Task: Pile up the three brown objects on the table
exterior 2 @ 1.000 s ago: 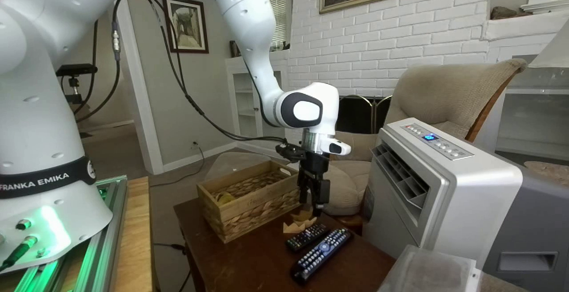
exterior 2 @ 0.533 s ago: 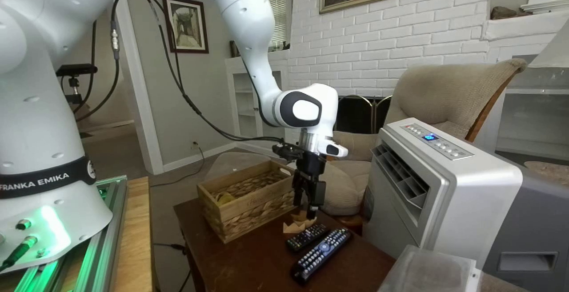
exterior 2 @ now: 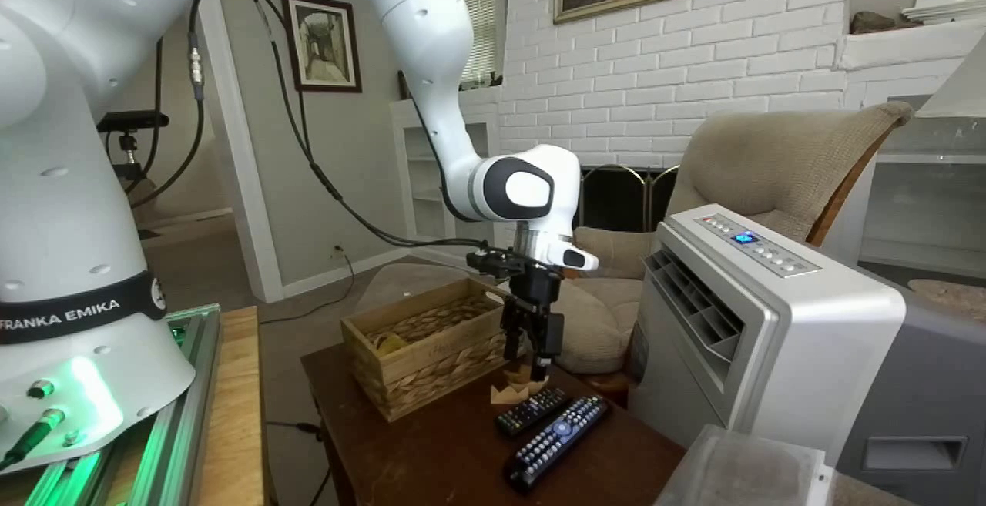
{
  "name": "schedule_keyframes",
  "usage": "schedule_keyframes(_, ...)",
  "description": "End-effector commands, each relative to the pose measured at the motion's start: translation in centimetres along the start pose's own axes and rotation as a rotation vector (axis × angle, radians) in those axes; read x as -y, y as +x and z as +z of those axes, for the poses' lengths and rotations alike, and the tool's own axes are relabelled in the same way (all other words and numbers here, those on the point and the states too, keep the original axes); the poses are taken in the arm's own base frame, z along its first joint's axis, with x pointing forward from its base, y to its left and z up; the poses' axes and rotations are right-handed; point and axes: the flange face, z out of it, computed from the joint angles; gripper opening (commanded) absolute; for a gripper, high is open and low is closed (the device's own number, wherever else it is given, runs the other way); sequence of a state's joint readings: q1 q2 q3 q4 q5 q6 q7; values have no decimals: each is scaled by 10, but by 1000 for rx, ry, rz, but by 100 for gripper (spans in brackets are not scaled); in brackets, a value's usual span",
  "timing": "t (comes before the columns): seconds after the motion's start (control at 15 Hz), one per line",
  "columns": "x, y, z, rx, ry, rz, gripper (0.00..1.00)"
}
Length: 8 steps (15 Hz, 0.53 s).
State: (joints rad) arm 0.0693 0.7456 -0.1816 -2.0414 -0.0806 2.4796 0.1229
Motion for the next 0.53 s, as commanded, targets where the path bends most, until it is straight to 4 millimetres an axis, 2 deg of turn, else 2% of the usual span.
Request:
schedule_keyframes(0.0, -1, -11, -3, 2, -16, -41, 100)
schedule_keyframes(0.47, 6, -19, 7, -2, -34, -68, 100)
